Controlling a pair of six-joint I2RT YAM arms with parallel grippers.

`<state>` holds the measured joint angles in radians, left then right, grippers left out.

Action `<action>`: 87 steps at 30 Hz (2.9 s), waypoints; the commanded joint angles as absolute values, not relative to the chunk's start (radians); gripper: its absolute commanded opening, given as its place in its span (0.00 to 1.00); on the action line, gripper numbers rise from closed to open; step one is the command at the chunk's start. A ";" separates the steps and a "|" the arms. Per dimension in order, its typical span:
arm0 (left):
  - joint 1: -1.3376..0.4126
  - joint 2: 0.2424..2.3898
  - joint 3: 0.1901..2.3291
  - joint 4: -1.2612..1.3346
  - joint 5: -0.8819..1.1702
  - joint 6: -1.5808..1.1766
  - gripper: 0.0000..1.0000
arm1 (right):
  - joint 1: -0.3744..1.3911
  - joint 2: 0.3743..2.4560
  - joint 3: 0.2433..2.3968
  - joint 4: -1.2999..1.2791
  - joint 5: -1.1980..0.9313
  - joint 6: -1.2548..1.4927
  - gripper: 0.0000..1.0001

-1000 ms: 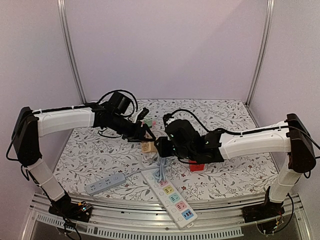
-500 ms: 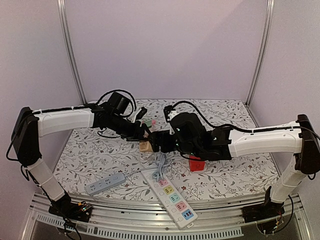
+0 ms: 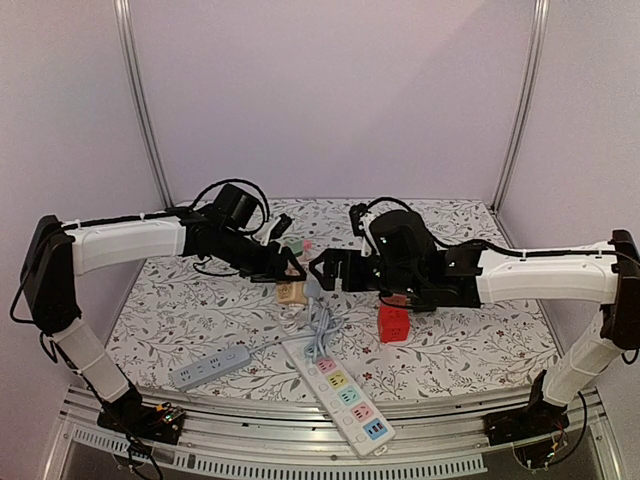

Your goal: Pull the plug off the socket

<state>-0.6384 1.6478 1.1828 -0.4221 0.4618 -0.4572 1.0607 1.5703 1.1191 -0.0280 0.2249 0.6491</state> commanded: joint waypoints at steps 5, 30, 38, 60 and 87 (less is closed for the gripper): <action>-0.630 1.617 1.174 -0.411 0.449 -0.431 0.33 | 1.027 1.675 1.182 -0.043 0.027 0.695 0.88; -0.634 1.584 1.158 -0.380 0.477 -0.434 0.33 | 0.978 1.871 1.276 0.106 -0.240 0.758 0.22; -0.634 1.598 1.191 -0.466 0.358 -0.420 0.33 | 1.027 1.864 1.311 0.060 -0.148 0.726 0.00; -0.638 1.552 1.204 -0.451 0.463 -0.348 0.33 | 1.037 1.777 1.295 0.061 -0.190 0.629 0.00; -0.638 1.530 1.198 -0.477 0.325 -0.345 0.31 | 1.161 1.735 1.376 -0.139 0.182 0.468 0.00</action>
<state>-0.6533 1.5600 1.1847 -0.5362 0.3870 -0.3466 1.1294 1.8107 1.3334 -0.1429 0.1631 0.5209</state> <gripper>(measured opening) 0.579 0.326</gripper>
